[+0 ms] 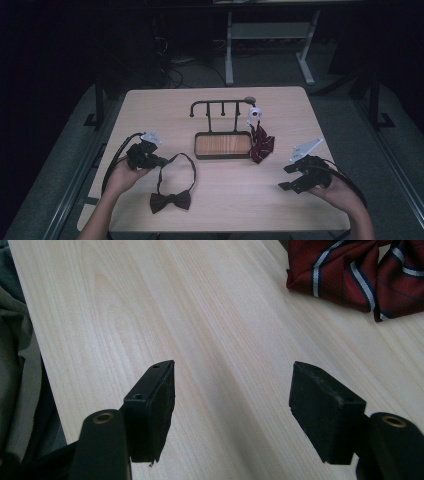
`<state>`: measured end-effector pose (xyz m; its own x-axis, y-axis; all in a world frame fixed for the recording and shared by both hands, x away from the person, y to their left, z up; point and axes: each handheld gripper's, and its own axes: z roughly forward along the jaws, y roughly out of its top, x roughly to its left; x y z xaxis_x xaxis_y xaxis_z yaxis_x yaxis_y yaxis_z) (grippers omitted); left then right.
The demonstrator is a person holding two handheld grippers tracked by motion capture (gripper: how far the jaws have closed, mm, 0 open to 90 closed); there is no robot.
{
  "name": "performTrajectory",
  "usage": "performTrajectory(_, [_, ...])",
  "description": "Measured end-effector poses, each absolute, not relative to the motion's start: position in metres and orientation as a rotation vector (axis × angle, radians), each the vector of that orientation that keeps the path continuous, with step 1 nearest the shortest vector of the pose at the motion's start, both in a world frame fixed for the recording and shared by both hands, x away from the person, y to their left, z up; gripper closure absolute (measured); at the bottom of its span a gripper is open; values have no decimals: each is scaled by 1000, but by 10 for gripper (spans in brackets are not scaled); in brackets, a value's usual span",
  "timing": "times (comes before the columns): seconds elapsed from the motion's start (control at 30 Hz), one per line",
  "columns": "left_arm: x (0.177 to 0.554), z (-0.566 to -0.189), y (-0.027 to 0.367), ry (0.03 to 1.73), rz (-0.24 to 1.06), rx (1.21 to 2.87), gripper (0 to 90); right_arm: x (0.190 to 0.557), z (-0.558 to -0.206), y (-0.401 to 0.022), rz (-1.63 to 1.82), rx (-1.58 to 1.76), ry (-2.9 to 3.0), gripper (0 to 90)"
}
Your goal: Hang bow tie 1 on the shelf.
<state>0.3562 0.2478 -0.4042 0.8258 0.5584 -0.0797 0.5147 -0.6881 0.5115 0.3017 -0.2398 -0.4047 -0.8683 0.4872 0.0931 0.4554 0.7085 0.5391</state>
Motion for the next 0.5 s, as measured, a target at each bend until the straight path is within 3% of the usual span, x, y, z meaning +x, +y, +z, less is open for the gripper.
performTrajectory(0.5, [350,-386,245,717,97,2521,896,302,-406,-239,864,771,2855,342])
